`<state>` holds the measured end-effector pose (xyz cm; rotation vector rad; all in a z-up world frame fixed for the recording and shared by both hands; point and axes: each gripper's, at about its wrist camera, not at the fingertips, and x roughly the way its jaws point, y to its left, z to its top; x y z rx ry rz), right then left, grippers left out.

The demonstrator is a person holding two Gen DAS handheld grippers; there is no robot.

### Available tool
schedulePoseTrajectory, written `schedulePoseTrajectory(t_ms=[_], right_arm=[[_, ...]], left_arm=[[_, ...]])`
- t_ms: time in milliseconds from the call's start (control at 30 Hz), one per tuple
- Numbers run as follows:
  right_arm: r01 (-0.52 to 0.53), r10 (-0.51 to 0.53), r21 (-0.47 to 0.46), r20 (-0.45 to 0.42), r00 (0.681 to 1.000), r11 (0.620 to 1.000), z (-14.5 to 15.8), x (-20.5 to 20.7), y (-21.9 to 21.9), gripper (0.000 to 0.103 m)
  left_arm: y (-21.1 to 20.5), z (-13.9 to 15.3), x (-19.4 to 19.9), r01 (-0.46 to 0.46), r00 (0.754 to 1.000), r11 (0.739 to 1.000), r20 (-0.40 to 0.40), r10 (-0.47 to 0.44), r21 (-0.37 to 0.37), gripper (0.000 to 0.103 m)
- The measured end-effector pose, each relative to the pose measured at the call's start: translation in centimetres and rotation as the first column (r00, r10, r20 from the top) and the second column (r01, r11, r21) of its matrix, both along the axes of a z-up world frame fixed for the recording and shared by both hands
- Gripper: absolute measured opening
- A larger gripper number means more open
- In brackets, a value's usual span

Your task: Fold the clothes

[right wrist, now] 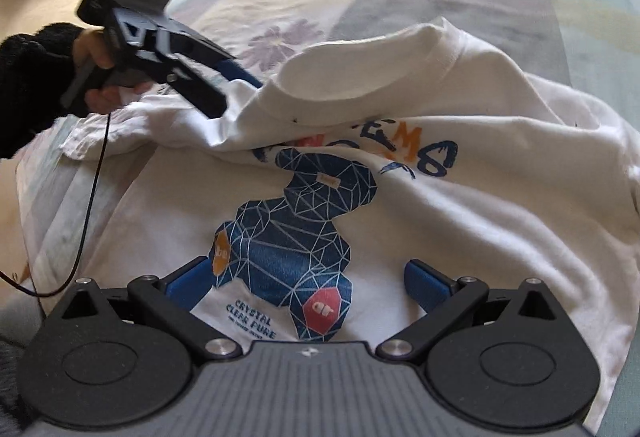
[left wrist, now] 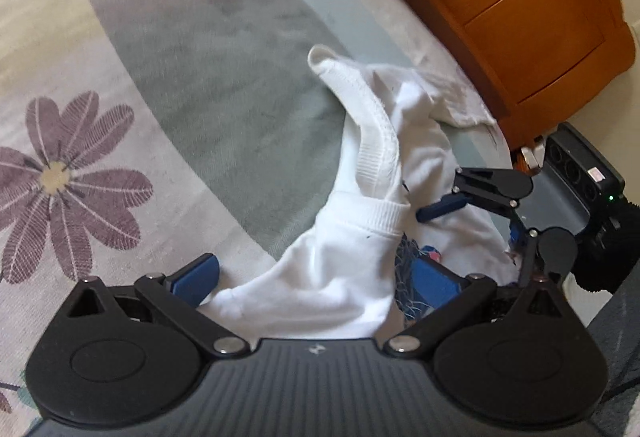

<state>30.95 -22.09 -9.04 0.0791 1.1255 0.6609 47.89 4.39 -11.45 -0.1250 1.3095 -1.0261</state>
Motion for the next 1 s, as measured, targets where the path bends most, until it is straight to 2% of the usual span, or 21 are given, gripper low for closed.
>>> schedulePoseTrajectory(t_ms=[100, 200, 333, 433, 567, 700, 767, 867, 1000], right_arm=[[0.092, -0.089, 0.023, -0.105, 0.991, 0.996, 0.3, 1.2, -0.4, 0.103], [0.153, -0.151, -0.007, -0.184, 0.971, 0.988, 1.5, 1.8, -0.9, 0.103], [0.150, -0.156, -0.041, -0.204, 0.966, 0.988, 4.2, 1.7, -1.2, 0.103], [0.142, -0.152, -0.063, -0.204, 0.967, 0.988, 5.9, 1.6, -1.2, 0.103], [0.180, -0.190, -0.065, -0.226, 0.955, 0.982, 6.0, 1.9, -1.3, 0.103], [0.205, -0.213, -0.056, -0.259, 0.942, 0.977, 4.7, 1.6, -0.8, 0.103], [0.202, -0.209, -0.053, -0.274, 0.939, 0.978, 4.0, 1.2, -0.3, 0.103], [0.201, -0.206, -0.048, -0.292, 0.934, 0.978, 2.9, 0.7, 0.3, 0.103], [0.232, -0.232, -0.040, -0.311, 0.921, 0.972, 1.5, 0.3, 0.7, 0.103]], left_arm=[[-0.8, 0.1, 0.5, 0.022, 0.997, 0.999, -0.072, -0.020, 0.029, 0.102], [-1.7, 0.2, 0.4, 0.037, 0.992, 0.997, -0.121, -0.029, 0.062, 0.102], [-2.7, 0.4, 0.3, 0.059, 0.982, 0.994, -0.183, -0.040, 0.096, 0.102], [-2.5, 2.1, -0.3, 0.055, 0.981, 0.997, -0.187, -0.044, 0.052, 0.102], [-2.0, 2.6, -2.1, 0.067, 0.977, 0.997, -0.207, -0.060, 0.028, 0.102], [-1.6, 0.7, -4.6, 0.075, 0.967, 0.994, -0.249, -0.052, 0.083, 0.102], [-1.3, 1.2, -5.1, 0.071, 0.978, 0.993, -0.201, -0.050, 0.096, 0.102], [-1.1, 2.3, -4.9, 0.027, 0.994, 0.997, -0.110, -0.020, 0.069, 0.102], [-0.9, 1.2, -2.9, -0.042, 0.994, 0.998, -0.098, 0.046, 0.048, 0.102]])
